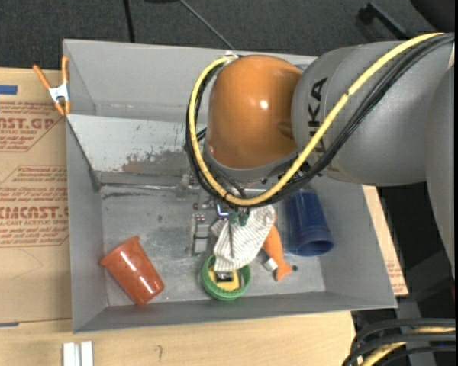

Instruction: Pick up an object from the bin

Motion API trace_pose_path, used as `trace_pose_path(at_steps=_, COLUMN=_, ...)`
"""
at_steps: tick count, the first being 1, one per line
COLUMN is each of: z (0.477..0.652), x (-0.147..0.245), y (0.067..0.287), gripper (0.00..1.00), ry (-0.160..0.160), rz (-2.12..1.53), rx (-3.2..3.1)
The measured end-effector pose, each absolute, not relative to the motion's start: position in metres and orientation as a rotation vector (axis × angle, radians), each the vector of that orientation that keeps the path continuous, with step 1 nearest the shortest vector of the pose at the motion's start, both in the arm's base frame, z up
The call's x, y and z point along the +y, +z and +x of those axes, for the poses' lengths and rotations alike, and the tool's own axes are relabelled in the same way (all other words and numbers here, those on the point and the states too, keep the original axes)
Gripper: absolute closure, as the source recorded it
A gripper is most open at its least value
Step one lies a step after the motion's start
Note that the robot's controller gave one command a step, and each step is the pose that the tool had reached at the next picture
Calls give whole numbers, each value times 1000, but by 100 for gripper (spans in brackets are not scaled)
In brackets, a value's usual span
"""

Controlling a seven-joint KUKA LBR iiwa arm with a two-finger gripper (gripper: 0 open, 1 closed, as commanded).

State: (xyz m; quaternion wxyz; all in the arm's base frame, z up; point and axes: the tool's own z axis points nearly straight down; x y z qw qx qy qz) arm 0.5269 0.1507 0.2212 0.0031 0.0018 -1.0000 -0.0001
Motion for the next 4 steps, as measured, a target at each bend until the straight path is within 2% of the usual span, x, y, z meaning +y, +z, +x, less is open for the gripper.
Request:
trace_pose_path(at_steps=1, z=528, x=150, y=226, gripper=0, ry=-2, rz=2, rx=-3143)
trace_pose_path(at_steps=2, z=533, x=117, y=190, gripper=0, ry=-6, rz=91, rx=-3150)
trace_pose_path(at_steps=3, z=515, x=78, y=152, gripper=0, ry=0, rz=14, rx=-3142)
trace_pose_path(at_steps=4, z=519, x=73, y=119, gripper=0, ry=0, rz=155, rx=-3139)
